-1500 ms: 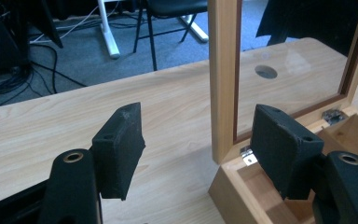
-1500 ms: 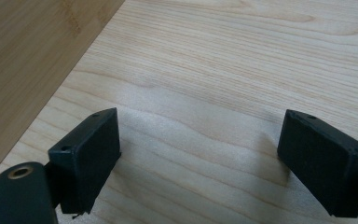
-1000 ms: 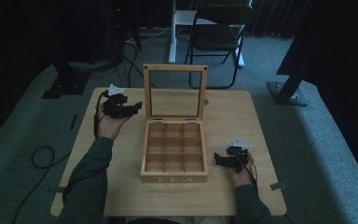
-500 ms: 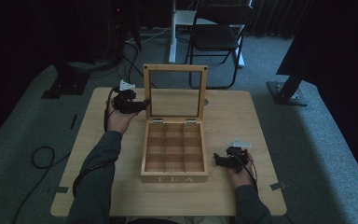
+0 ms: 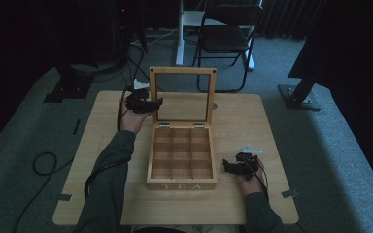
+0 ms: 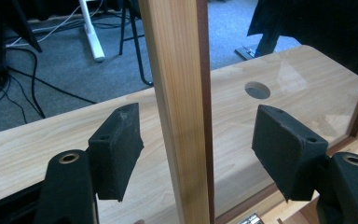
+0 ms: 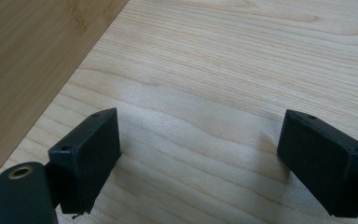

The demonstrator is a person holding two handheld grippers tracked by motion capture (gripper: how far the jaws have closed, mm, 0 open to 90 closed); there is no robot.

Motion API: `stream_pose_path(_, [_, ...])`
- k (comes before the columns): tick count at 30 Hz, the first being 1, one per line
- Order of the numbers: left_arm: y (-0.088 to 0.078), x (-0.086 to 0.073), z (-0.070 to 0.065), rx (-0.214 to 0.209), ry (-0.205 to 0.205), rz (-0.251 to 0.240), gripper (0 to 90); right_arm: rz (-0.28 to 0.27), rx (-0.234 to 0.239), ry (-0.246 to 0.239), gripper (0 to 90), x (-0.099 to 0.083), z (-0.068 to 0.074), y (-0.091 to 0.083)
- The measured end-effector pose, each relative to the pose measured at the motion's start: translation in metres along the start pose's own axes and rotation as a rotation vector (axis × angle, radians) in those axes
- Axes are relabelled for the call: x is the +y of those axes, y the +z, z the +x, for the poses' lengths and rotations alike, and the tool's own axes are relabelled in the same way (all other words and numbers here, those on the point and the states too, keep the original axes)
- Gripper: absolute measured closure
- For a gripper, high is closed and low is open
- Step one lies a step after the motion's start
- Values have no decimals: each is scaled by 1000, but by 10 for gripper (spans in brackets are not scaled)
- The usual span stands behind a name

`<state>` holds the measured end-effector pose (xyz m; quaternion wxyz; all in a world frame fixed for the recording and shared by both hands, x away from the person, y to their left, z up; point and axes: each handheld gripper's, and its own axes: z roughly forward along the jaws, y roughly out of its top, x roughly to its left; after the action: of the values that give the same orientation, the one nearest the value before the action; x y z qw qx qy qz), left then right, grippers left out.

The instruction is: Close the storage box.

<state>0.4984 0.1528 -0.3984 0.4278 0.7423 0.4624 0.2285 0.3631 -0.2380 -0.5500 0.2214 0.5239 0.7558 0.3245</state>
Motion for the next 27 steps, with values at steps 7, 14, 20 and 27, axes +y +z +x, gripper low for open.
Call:
stream_pose_path(7, [7, -1, -1, -16, -18, 13, 390, 1, 1, -2, 126, 0, 0, 0])
stream_pose_path(14, [2, 0, -6, -14, -30, 10, 427, 1, 0, -3, 126, 0, 0, 0])
stream_pose_path(20, [-5, -1, -7, -16, -29, 4, 465, 2, 1, -2, 126, 0, 0, 0])
stream_pose_path(27, [-18, -10, -16, -5, -14, -38, 473, 1, 0, -3, 126, 0, 0, 0])
